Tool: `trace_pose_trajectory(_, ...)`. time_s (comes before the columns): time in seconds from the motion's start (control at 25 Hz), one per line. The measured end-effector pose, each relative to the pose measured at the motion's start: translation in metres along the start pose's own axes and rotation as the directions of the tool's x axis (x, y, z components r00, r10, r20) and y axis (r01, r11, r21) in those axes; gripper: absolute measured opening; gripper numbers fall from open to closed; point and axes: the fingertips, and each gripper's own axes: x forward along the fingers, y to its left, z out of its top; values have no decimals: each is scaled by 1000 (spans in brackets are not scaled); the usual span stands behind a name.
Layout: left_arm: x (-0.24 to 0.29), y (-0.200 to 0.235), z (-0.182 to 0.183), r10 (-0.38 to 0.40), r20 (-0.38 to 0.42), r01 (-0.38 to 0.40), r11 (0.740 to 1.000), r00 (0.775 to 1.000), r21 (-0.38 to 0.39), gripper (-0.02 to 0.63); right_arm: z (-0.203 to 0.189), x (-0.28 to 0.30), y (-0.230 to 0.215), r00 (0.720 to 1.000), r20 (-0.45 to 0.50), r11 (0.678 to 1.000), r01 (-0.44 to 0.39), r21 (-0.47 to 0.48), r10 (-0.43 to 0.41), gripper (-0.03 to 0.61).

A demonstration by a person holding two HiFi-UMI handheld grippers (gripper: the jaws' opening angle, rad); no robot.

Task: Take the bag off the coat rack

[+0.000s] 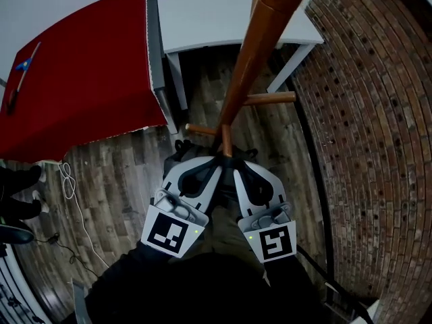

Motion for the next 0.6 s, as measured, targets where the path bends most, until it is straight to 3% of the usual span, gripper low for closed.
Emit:
trace_pose_trajectory(0.16,-18,-17,10,-48,12,48,999,999,-4,23,9,-22,13,997,8,998,70,3,-70,37)
trace_pose_trajectory(0.36,-33,-46,29,-169,21,168,986,985,22,23,26,-59,21,979,11,979,203,34,-203,37)
trace_pose_trajectory(0.48,-36,-70,43,-219,31,220,975,975,-31,22,36,-88,17,960,5,960,278,36,-279,37)
trace_pose_trajectory(0.6,-38,-102,53,-315,30,316,948,949,-38,23,42,-122,14,924,-6,923,383,35,-383,37)
